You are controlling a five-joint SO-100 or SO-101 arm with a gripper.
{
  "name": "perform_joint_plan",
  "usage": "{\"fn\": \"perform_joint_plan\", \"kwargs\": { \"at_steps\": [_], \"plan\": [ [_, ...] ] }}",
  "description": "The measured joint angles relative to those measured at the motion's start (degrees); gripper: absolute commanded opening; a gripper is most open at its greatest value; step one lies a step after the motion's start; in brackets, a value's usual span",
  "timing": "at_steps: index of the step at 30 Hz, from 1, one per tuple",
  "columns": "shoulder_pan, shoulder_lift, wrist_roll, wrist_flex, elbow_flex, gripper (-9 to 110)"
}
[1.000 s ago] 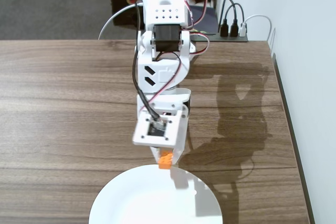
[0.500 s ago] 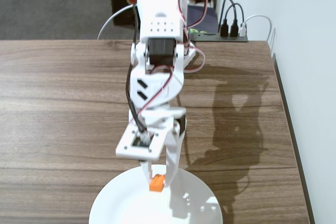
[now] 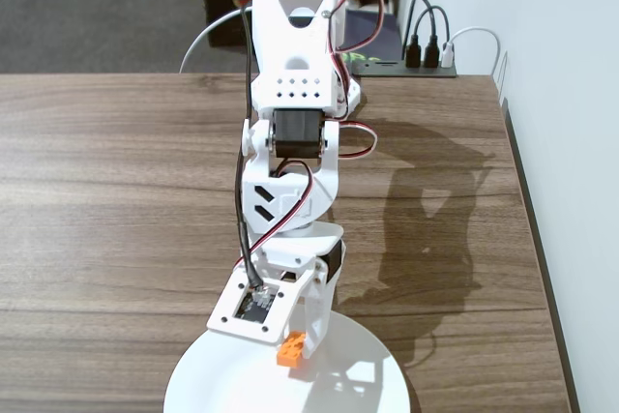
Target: Grasp a lego block and put it on the plate.
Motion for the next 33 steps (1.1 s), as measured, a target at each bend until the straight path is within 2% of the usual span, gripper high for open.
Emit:
{"fn": "perform_joint_plan", "kwargs": {
  "at_steps": [11,22,33],
  "plan": [
    [0.0,-0.1,1.1,0.0,0.0,19],
    [0.4,0.3,3.0,1.1,0.0,18],
    [-1.2,14.5,11.2,6.4,8.3,17]
  ]
}}
